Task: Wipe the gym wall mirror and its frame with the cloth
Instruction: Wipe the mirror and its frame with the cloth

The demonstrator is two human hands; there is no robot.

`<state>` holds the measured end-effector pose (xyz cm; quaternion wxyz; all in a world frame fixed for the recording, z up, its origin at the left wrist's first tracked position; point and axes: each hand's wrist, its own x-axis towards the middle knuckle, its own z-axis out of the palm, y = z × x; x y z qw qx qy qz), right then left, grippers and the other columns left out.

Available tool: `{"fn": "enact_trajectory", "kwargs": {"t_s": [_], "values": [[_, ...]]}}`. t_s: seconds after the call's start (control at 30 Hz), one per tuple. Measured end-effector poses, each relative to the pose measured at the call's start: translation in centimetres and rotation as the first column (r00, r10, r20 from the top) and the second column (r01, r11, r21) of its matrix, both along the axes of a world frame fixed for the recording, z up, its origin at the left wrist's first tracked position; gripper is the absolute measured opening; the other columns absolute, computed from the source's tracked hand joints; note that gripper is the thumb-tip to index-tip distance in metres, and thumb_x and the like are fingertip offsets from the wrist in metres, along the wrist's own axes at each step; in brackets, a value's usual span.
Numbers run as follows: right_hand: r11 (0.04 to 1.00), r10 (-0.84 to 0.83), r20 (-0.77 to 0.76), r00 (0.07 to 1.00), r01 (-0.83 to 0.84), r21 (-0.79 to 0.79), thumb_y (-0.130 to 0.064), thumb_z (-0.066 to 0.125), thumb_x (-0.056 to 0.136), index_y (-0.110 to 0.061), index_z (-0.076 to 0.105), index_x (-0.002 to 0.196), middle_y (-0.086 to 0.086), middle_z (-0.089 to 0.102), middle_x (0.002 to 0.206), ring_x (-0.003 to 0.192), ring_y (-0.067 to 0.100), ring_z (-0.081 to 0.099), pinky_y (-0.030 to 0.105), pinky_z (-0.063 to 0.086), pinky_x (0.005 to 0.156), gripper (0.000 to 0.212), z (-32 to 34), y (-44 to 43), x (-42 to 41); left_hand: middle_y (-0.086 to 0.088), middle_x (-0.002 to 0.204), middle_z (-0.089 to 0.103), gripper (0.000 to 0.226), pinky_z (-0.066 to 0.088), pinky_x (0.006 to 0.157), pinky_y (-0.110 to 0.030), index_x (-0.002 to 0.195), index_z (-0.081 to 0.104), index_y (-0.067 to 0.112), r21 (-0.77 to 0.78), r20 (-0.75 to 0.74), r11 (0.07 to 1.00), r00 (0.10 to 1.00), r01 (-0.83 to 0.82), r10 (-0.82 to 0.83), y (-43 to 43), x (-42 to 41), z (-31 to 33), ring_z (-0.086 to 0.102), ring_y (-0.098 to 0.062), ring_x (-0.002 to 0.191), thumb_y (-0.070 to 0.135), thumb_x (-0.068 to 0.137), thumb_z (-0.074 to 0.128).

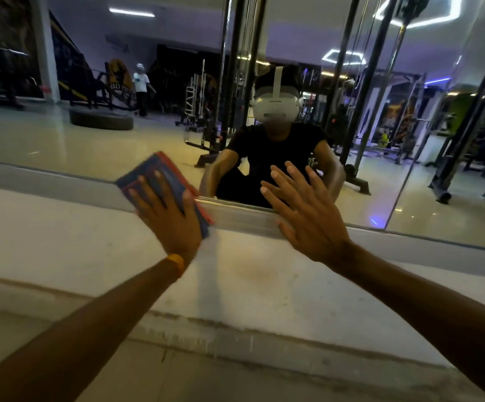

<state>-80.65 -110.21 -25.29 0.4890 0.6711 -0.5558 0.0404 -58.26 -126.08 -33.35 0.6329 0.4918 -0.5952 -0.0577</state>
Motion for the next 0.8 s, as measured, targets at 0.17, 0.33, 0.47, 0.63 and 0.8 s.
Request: {"fn": "enact_trajectory", "kwargs": {"t_s": [0.17,0.33,0.47,0.63,0.8], "values": [[1.0,0.017,-0.011,1.0,-0.017,0.011,-0.046,0.047,0.103,-0.023,0.027,0.163,0.012,0.013,0.172,0.159,0.036,0.003,0.064,0.016,0.123,0.067,-0.3,-0.9,0.6,-0.019,0.172,0.001,0.073,-0.004,0.126,-0.057,0.164,0.01,0.009,-0.041,0.122,0.992,0.986,0.116,-0.11,2.6,-4.0,-1.0,-0.003,-0.04,0.158,0.055,0.109,0.02],[0.997,0.069,0.012,0.998,-0.069,-0.03,-0.045,0.041,0.104,-0.025,0.027,0.163,0.011,0.013,0.172,0.159,0.034,0.005,0.061,0.014,0.125,0.064,-1.9,-2.3,0.8,-0.024,0.17,0.01,0.066,-0.022,0.121,-0.027,0.163,0.017,0.003,-0.016,-0.011,0.994,0.994,-0.109,0.109,-4.5,4.6,-0.8,0.004,-0.048,0.156,0.041,0.111,0.031],[0.993,0.095,0.006,0.995,-0.094,-0.067,-0.044,0.041,0.105,-0.023,0.026,0.163,0.012,0.012,0.172,0.159,0.034,0.006,0.059,0.012,0.126,0.064,-2.6,-2.9,0.2,-0.02,0.172,0.002,0.067,-0.016,0.123,-0.036,0.164,0.01,0.006,0.009,-0.014,1.0,1.0,-0.011,0.011,-2.4,3.0,-1.0,-0.005,-0.043,0.158,0.04,0.11,0.031],[0.992,0.112,-0.003,0.994,-0.112,-0.061,-0.046,0.031,0.106,-0.024,0.023,0.164,0.013,0.01,0.172,0.159,0.035,0.004,0.06,0.011,0.126,0.063,-3.1,-3.8,-0.4,-0.015,0.172,-0.001,0.076,-0.008,0.127,-0.047,0.164,0.008,0.012,-0.049,0.086,0.997,0.995,0.062,-0.057,1.1,-2.6,-2.2,-0.011,-0.032,0.157,0.06,0.107,0.018],[0.984,0.143,0.008,0.99,-0.141,-0.104,-0.044,0.032,0.107,-0.022,0.024,0.164,0.014,0.01,0.172,0.159,0.036,0.005,0.061,0.014,0.125,0.062,-3.4,-4.0,-0.4,-0.021,0.171,0.007,0.076,-0.003,0.127,-0.05,0.163,0.019,0.006,0.031,-0.084,0.999,0.996,-0.032,0.035,-4.2,3.8,-1.0,-0.003,-0.044,0.158,0.051,0.103,0.031]]}}
